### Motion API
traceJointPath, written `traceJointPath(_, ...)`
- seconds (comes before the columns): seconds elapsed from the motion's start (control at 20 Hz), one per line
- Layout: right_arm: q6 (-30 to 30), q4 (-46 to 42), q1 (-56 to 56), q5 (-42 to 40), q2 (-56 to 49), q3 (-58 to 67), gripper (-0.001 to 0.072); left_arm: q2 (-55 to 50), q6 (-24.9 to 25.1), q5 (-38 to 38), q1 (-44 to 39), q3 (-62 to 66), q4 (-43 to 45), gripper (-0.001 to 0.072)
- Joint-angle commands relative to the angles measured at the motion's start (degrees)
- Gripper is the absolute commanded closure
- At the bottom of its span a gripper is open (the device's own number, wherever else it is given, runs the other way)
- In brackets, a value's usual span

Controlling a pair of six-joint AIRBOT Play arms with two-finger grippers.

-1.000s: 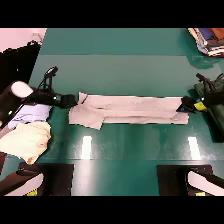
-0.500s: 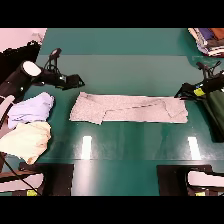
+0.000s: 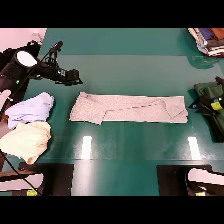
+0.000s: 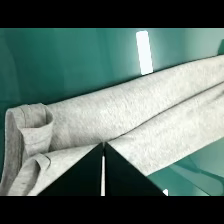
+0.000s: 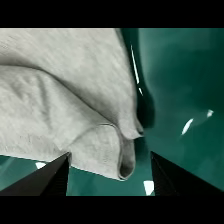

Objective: Fold the shirts.

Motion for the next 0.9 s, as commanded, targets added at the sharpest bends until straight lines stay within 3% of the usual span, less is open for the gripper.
traceJointPath(0.0,-4.79,6.12,-5.01,-0.33,-3.67,-3.10,0.0133,-0.17,-0.02,-2.23,-0.11,-0.02,-1.38,0.0687)
traceJointPath(0.3,-7.17,10.58,1.64,-1.33,-11.58,0.20,0.0142,-1.01,-1.62,0.85,-6.32,0.00,-1.03,0.0688)
traceJointPath(0.45,-7.93,10.45,4.59,-0.81,-12.37,1.79,0.0394,-4.17,-3.69,4.04,-11.80,0.24,-1.14,0.0688)
traceJointPath(0.55,-10.27,10.54,5.25,1.99,-12.33,3.48,0.0697,-7.23,-4.39,8.55,-15.98,0.96,-1.84,0.0688)
traceJointPath(0.7,-10.12,11.67,5.29,6.34,-9.68,6.91,0.0696,-14.32,-4.61,9.68,-21.55,6.73,-2.64,0.0688)
traceJointPath(0.85,-7.56,18.67,6.25,7.13,-3.10,9.20,0.0696,-21.86,-4.70,9.68,-25.90,14.38,-2.64,0.0689)
